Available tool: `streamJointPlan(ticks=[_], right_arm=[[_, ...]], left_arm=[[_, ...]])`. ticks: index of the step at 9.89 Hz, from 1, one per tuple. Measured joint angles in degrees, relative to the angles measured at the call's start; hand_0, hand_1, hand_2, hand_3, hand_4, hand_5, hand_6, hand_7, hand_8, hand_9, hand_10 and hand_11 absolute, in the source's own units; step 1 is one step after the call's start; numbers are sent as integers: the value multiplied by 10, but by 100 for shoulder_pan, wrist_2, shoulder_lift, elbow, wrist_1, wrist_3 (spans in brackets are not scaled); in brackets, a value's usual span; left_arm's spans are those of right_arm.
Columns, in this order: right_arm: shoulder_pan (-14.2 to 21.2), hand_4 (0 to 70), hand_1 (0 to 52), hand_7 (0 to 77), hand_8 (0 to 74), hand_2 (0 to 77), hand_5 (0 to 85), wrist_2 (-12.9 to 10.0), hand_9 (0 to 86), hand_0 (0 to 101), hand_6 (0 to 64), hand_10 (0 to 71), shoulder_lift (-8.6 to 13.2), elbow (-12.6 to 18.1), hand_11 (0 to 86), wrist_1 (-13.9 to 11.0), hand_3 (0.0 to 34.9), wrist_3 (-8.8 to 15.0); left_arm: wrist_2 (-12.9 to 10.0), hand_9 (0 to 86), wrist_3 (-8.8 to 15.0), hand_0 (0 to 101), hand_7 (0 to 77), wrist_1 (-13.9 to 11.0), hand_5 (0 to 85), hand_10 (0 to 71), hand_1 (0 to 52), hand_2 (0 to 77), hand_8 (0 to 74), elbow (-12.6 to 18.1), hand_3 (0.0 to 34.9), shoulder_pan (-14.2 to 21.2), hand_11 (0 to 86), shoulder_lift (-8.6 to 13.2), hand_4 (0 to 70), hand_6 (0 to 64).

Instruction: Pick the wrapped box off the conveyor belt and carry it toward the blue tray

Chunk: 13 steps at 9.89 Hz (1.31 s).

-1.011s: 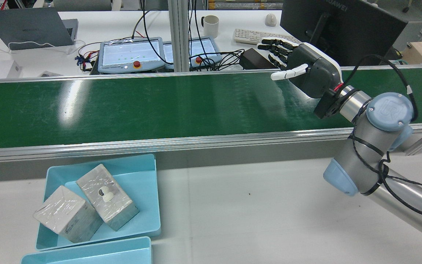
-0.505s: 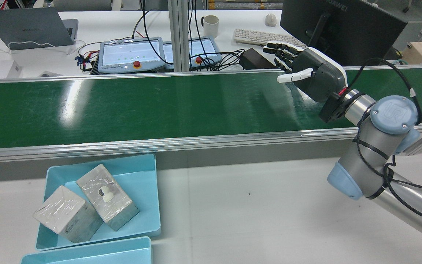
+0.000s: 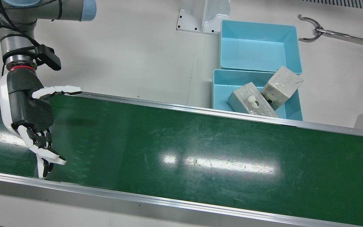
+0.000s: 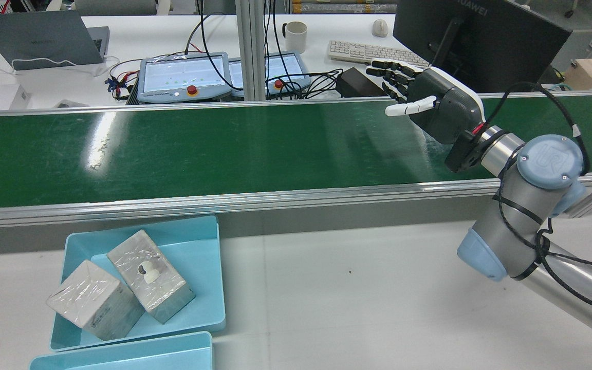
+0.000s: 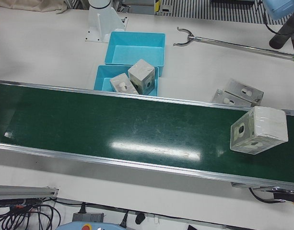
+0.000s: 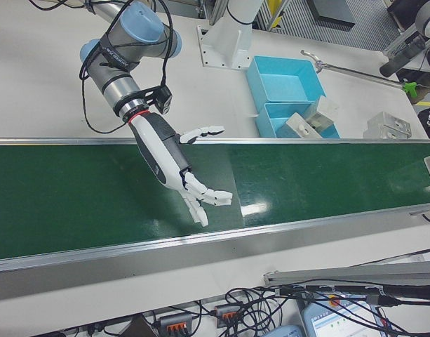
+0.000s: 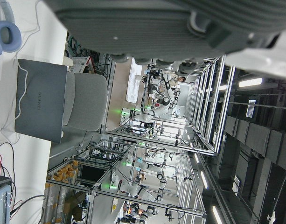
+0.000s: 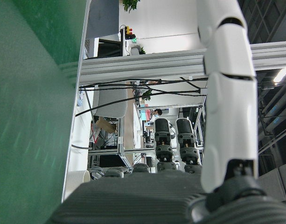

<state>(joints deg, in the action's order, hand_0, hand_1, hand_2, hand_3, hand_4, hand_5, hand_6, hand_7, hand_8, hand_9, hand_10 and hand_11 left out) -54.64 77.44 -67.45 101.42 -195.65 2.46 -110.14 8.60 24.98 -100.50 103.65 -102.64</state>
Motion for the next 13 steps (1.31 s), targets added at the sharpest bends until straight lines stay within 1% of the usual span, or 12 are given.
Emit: streamJointPlan(ticks=[1,3,5,6,7,8,9,10,11,13], right_arm=[[2,115,158,196,0,142,213,0,38,492,44,0,6,0,16,0,44,0],[5,115,164,196,0,142,213,0,38,490,44,0,10,0,16,6,45,0],[6,115,158,196,0,142,213,0,38,492,44,0,0,0,16,9,42,0],[6,115,158,202,0,142,213,0,38,490,44,0,-11,0,16,9,54,0],[6,115,158,202,0,142,213,0,38,490,44,0,-17,0,16,9,54,0],[6,76,158,202,0,142,213,0,38,492,44,0,-19,0,16,10,54,0],[6,104,158,196,0,142,213,0,38,490,44,0,-21,0,16,10,54,0],[6,104,158,196,0,142,213,0,38,490,44,0,-22,-2,16,10,64,0],[6,104,158,196,0,142,213,0,38,490,44,0,-22,-4,16,10,58,0],[6,104,158,196,0,142,213,0,38,490,44,0,-23,-7,16,10,63,0]], left_arm=[[0,0,0,0,5,0,11,5,0,11,5,0,0,0,0,0,0,0],[0,0,0,0,5,0,11,0,0,5,5,0,0,0,0,0,0,0],[0,0,0,0,5,0,11,5,0,11,5,0,0,0,5,0,0,0],[0,0,0,0,5,0,11,5,0,11,5,0,0,0,5,0,0,0],[0,0,0,0,5,0,11,5,0,11,5,0,0,0,0,0,0,0],[0,0,0,0,5,0,11,5,0,11,5,0,0,0,0,0,0,0],[0,0,0,0,5,0,11,0,0,11,5,0,0,0,0,0,0,0],[0,0,0,0,5,0,11,5,0,11,5,0,0,0,0,0,0,0],[0,0,0,0,5,0,11,5,0,11,5,0,0,0,0,0,0,0],[0,0,0,0,5,0,11,5,0,11,5,0,0,0,0,0,0,0]])
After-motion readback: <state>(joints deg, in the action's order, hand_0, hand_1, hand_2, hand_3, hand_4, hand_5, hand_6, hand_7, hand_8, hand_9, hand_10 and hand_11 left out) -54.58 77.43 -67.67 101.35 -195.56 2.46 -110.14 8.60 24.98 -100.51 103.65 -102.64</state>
